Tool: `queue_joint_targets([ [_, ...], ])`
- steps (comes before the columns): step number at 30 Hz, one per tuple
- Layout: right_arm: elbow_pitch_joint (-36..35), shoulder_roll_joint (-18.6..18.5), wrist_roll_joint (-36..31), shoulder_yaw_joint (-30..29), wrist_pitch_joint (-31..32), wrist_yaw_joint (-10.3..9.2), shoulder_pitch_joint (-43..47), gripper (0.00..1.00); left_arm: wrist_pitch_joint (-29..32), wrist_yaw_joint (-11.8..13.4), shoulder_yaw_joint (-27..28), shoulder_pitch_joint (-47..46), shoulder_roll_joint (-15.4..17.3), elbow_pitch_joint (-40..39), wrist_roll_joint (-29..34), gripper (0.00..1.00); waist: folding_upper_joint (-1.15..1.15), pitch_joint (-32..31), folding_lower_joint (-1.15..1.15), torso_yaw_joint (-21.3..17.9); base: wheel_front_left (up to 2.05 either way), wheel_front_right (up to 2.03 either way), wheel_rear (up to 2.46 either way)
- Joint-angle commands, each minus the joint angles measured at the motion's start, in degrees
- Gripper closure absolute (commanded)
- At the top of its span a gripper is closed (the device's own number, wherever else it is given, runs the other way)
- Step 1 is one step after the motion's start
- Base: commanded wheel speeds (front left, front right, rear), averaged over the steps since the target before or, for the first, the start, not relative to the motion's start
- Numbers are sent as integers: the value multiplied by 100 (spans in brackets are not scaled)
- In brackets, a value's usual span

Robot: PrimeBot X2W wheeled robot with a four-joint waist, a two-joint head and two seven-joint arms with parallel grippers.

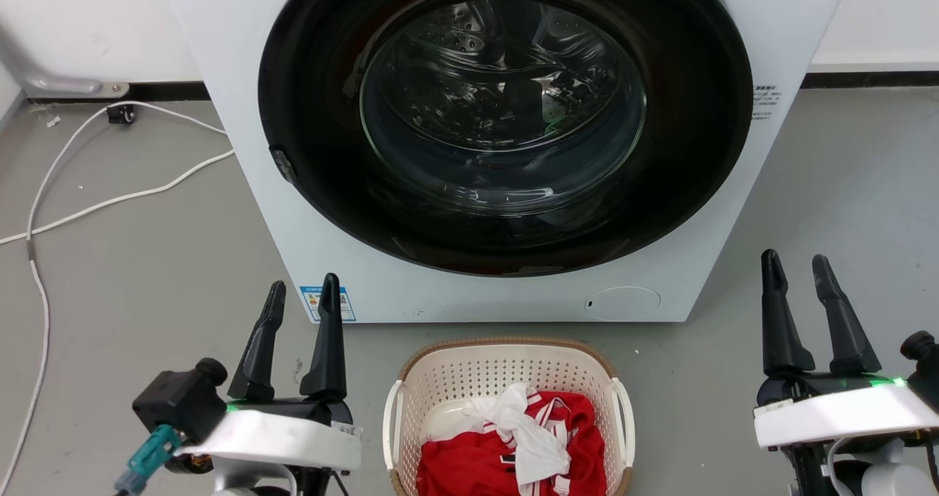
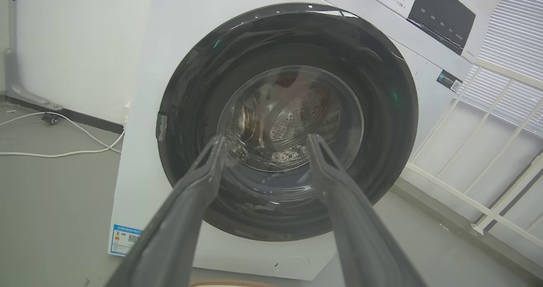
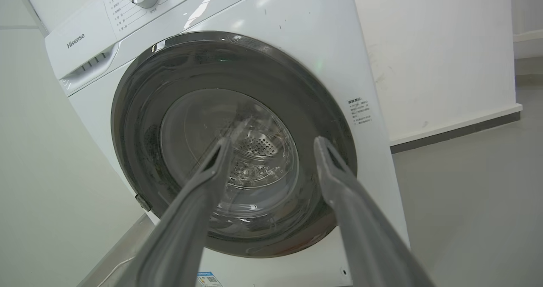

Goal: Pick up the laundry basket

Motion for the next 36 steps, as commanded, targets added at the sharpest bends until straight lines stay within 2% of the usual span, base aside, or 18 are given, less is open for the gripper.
queue_joint_targets([
  [1, -82, -4, -168, 16, -57, 0, 25, 0, -54, 62, -41, 31, 20, -93, 198, 0, 0, 1, 0, -2, 0, 0, 0],
  [15, 308, 1, -1193, 33, -261, 0, 126, 0, -265, 595, -533, 59, 274, 103, 1163, 0, 0, 41, 0, -21, 0, 0, 0],
  [36, 611, 8, -2403, 96, -507, -1, 157, 0, -513, 1043, -1170, 123, 547, 370, 2107, 0, 0, 56, 0, -51, 0, 0, 0],
])
